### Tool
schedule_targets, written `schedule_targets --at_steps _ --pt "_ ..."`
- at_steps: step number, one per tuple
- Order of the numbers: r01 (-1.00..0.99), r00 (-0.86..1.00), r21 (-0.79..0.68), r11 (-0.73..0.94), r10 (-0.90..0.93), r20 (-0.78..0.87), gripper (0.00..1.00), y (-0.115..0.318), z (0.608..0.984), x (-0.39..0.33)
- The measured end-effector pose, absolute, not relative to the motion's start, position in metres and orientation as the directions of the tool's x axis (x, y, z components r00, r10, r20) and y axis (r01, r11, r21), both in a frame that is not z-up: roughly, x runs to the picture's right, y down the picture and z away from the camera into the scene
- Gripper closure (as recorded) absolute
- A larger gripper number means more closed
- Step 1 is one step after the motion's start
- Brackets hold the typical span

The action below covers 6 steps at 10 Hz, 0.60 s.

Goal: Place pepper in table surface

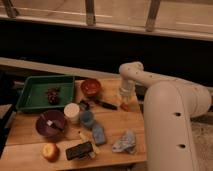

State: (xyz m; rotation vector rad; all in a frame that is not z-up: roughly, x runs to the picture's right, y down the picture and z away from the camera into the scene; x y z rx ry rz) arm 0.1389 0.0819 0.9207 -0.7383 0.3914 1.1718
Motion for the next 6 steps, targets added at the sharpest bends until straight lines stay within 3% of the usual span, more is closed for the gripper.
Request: schedule_targets --at_steps 6 --pt "-0.98 0.19 -0.157 0.124 0.821 -0.538 0.31 0.002 0.907 0.188"
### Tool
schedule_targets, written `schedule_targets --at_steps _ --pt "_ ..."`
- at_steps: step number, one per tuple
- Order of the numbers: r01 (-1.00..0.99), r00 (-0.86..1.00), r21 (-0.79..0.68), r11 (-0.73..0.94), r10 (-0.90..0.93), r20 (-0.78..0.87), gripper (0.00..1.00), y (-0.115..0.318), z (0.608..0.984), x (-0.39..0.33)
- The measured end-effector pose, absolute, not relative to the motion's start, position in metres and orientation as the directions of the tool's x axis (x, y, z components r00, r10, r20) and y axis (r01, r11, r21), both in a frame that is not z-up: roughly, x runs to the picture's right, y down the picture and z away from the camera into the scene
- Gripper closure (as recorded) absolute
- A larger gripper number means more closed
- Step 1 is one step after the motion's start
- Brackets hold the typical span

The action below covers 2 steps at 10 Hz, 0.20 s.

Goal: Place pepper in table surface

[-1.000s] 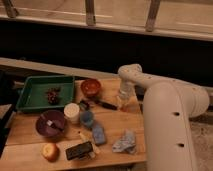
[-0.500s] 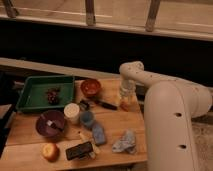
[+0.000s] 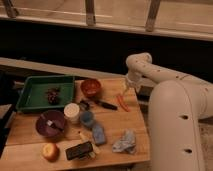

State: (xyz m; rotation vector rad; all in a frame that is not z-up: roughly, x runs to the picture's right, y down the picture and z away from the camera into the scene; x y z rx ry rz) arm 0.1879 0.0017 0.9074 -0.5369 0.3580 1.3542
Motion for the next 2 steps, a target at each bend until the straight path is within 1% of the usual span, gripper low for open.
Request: schedule_targets --at_steps 1,2 --pt "-0.991 0.125 -0.107 0.082 0.851 -0.511 0.31 -0.0158 0.8979 0.2044" --pt "-0.995 0.093 -0.082 0.06 0.863 -0.497 0.31 -0.0235 0.8927 0.2141"
